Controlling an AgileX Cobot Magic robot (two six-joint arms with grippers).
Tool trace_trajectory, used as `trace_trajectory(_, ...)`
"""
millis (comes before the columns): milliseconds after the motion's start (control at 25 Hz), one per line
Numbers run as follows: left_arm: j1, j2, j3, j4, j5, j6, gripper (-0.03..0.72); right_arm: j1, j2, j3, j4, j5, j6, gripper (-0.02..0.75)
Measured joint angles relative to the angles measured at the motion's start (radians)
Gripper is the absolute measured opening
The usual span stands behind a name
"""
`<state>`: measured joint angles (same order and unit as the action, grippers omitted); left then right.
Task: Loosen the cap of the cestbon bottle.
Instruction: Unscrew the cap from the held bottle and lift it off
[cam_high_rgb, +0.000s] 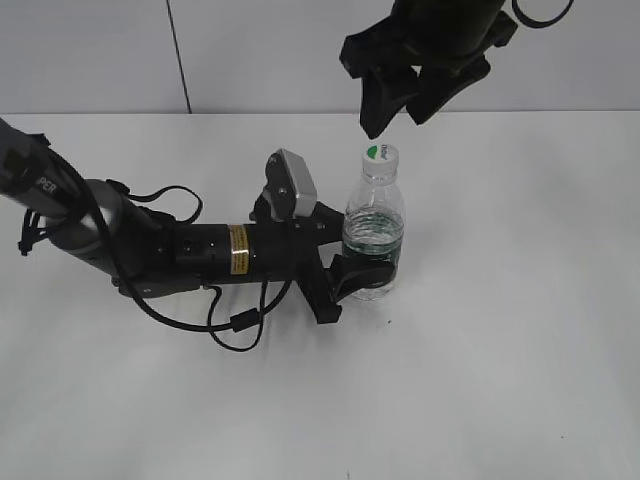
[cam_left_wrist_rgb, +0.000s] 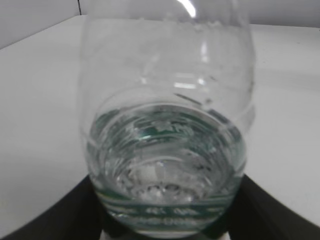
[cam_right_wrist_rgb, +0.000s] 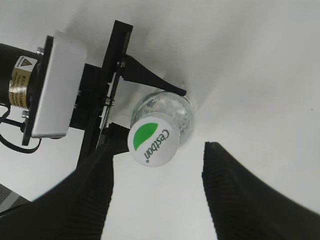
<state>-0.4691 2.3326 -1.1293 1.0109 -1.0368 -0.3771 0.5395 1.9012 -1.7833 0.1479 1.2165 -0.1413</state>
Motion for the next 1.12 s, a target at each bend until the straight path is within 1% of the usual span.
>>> trace_trajectory(320, 0.0, 0.0, 0.0, 0.0, 0.0, 0.0, 0.418, 0.022, 0.027, 0.0, -0.009, 0.001, 0.0, 0.433)
trace_trajectory(480, 0.0, 0.0, 0.0, 0.0, 0.0, 0.0, 0.418, 0.022, 0.044, 0.0, -0.027, 0.001, 0.0, 0.433)
trace_trajectory(1120, 0.0, 0.0, 0.0, 0.0, 0.0, 0.0, 0.418, 0.027, 0.079, 0.0, -0.029, 0.002, 0.0, 0.433)
